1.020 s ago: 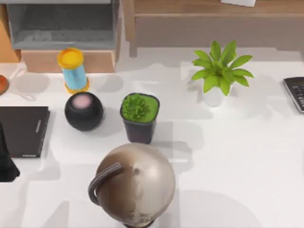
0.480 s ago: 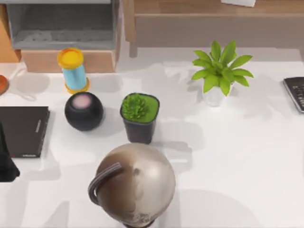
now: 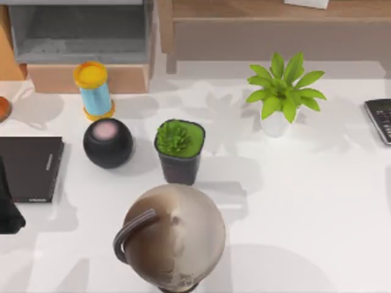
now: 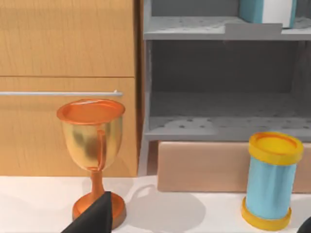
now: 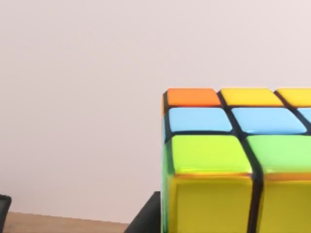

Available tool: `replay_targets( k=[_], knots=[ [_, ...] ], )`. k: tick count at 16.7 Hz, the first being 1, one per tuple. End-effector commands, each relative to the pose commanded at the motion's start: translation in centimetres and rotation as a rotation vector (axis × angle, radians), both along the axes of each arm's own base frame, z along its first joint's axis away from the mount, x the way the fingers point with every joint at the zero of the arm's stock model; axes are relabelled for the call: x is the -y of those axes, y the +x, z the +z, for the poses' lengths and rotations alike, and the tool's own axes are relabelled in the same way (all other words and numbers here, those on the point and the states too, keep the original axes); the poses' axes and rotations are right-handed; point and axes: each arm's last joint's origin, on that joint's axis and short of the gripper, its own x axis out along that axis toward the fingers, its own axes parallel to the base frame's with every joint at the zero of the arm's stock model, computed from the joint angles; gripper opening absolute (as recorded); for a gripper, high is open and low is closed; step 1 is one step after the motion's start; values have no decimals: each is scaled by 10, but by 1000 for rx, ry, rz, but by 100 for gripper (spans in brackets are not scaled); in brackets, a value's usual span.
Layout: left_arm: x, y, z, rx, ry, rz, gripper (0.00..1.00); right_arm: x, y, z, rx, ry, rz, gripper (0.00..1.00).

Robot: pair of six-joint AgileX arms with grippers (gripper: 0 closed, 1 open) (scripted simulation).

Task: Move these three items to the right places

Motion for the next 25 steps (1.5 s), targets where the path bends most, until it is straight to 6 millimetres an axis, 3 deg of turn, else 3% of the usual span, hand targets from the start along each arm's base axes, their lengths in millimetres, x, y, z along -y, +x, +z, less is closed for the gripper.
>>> replay_targets(
  k=[3, 5, 9, 22, 25],
  knots=[
    [0, 0, 0, 0, 0, 0, 100, 3, 34, -34, -139, 46, -40, 0],
    [0, 0, 0, 0, 0, 0, 100, 6, 46, -53, -213, 65, -67, 0],
    [0, 0, 0, 0, 0, 0, 100, 6, 48, -56, -225, 68, -71, 0],
    [0, 0, 0, 0, 0, 0, 100, 6, 48, -56, -225, 68, -71, 98],
    [0, 0, 0, 0, 0, 0, 100, 6, 48, -56, -225, 68, -71, 100]
  ],
)
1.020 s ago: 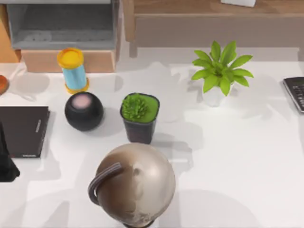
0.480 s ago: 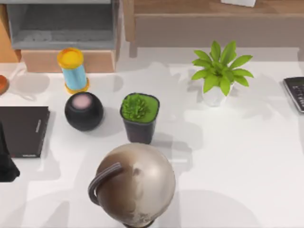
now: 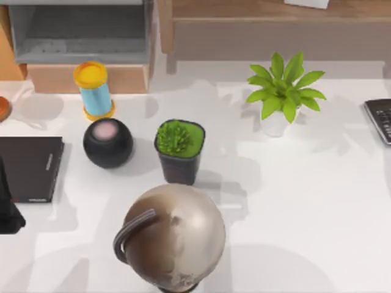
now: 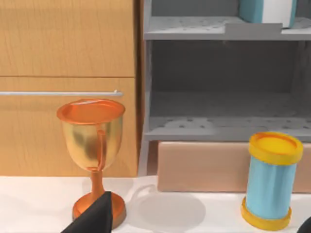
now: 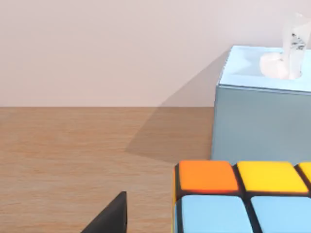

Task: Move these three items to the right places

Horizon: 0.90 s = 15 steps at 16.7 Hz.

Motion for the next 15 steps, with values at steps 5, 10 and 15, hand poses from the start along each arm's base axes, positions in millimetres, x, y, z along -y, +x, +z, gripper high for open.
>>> replay_targets(
  k=[5, 10, 15],
  knots=[
    [0, 0, 0, 0, 0, 0, 100, 0, 0, 0, 0, 0, 0, 100],
    [0, 0, 0, 0, 0, 0, 100, 0, -11, 1, 0, 0, 0, 100],
    [0, 0, 0, 0, 0, 0, 100, 1, -27, -1, -5, 1, -4, 100]
  ],
)
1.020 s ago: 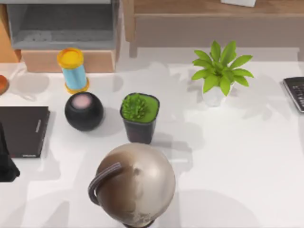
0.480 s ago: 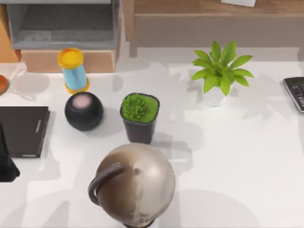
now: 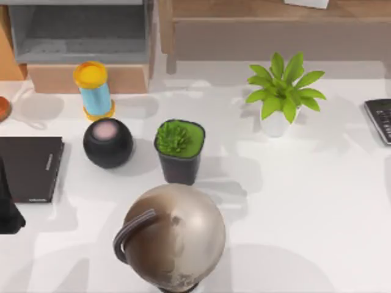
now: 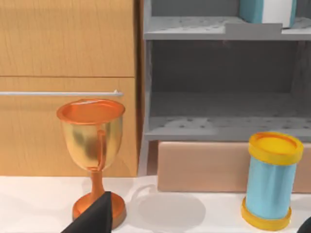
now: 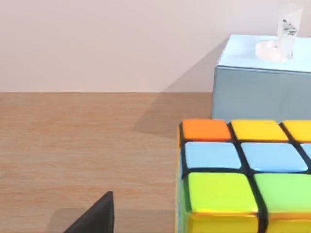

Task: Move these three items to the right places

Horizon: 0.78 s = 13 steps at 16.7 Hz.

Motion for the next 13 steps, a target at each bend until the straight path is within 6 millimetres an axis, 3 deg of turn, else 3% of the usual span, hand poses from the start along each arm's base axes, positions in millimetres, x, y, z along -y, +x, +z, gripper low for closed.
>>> replay_targets(
  k=[8, 10, 13],
  knots=[
    [0, 0, 0, 0, 0, 0, 100, -5, -9, 2, -1, -1, 9, 100],
    [0, 0, 0, 0, 0, 0, 100, -12, -26, 5, -2, -3, 11, 100],
    [0, 0, 0, 0, 0, 0, 100, -27, -71, 11, 2, -6, 13, 100]
  ],
)
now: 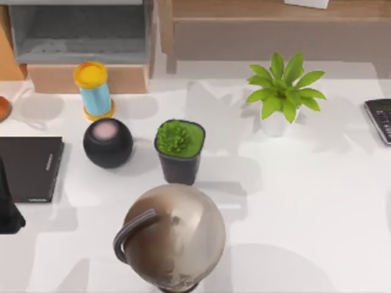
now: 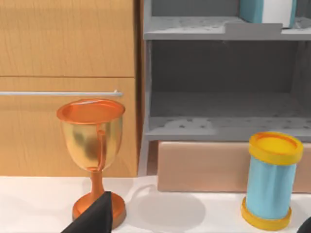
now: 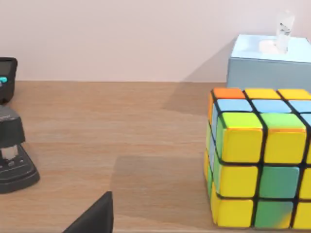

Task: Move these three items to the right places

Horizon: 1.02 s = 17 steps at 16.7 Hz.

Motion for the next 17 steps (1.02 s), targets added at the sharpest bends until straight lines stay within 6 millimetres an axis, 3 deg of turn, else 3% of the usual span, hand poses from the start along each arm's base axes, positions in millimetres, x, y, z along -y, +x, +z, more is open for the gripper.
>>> replay_targets(
  k=[3, 5, 10, 13, 17],
  knots=[
    [0, 0, 0, 0, 0, 0, 100, -16, -59, -6, 3, -1, 0, 100],
    [0, 0, 0, 0, 0, 0, 100, -26, -102, -21, 4, 0, -2, 100],
    [0, 0, 0, 0, 0, 0, 100, -42, -198, -91, 11, 4, -6, 100],
    [0, 0, 0, 0, 0, 0, 100, -47, -232, -147, 12, 7, -9, 100],
    [0, 0, 0, 0, 0, 0, 100, -50, -250, -214, 5, 9, -7, 100]
  ],
)
